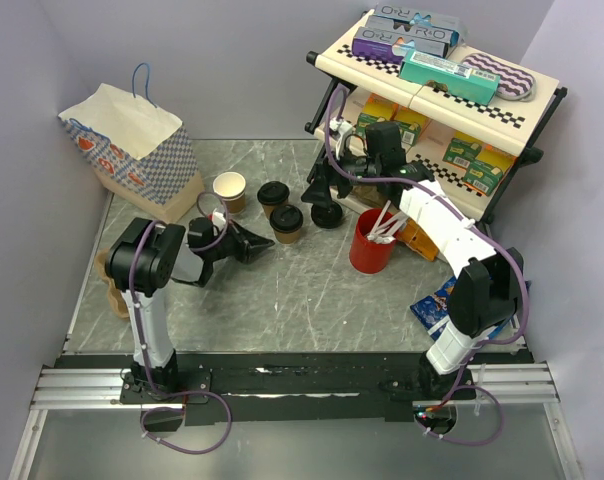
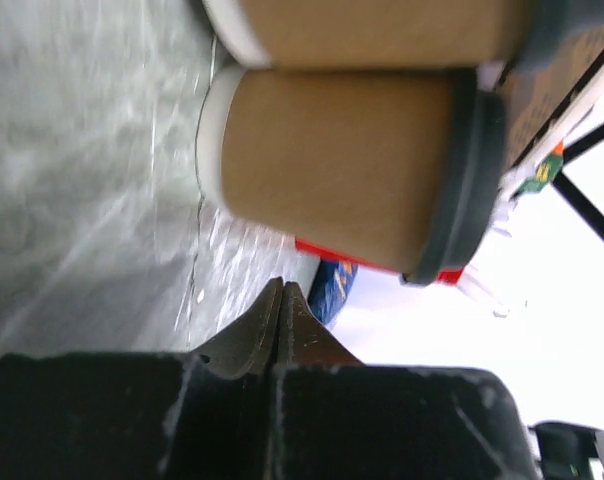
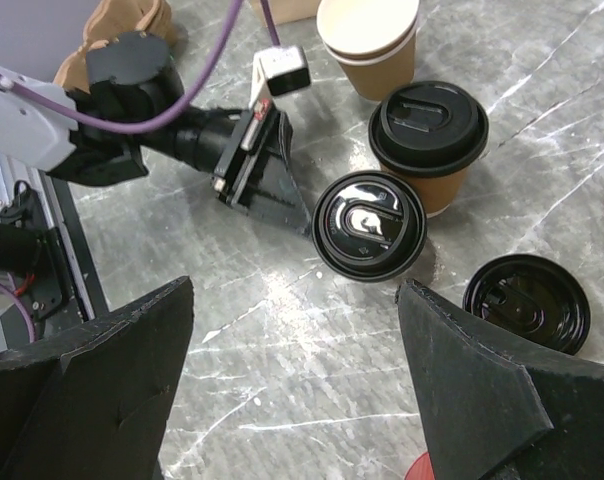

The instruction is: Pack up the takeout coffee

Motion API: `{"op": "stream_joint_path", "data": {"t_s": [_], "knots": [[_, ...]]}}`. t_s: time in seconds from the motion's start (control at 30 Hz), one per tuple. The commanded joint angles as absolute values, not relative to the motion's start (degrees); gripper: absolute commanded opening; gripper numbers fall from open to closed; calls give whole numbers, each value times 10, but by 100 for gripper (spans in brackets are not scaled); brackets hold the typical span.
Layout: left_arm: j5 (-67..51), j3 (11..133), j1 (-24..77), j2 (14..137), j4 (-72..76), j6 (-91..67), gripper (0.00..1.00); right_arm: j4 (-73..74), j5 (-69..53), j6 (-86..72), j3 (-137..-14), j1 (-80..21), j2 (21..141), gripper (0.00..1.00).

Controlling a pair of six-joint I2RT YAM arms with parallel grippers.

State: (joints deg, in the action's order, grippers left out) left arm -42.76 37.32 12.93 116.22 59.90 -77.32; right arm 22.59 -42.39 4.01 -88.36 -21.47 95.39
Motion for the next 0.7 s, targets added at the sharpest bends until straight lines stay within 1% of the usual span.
{"op": "stream_joint_path", "data": {"t_s": [0.0,0.3,0.5,0.67], "knots": [[-360,377,128,1145,566,-754,1,213,-417,46,-875,-213,946,88],[-283,410,149,1172,516,-763,1,212,-418,40,-880,-213,953,88],[-256,440,196,1205,511,-800,1,204,-421,32,-878,-213,962,88],[-251,450,210,1223,514,-809,1,208,-420,36,-881,-211,966,88]]}}
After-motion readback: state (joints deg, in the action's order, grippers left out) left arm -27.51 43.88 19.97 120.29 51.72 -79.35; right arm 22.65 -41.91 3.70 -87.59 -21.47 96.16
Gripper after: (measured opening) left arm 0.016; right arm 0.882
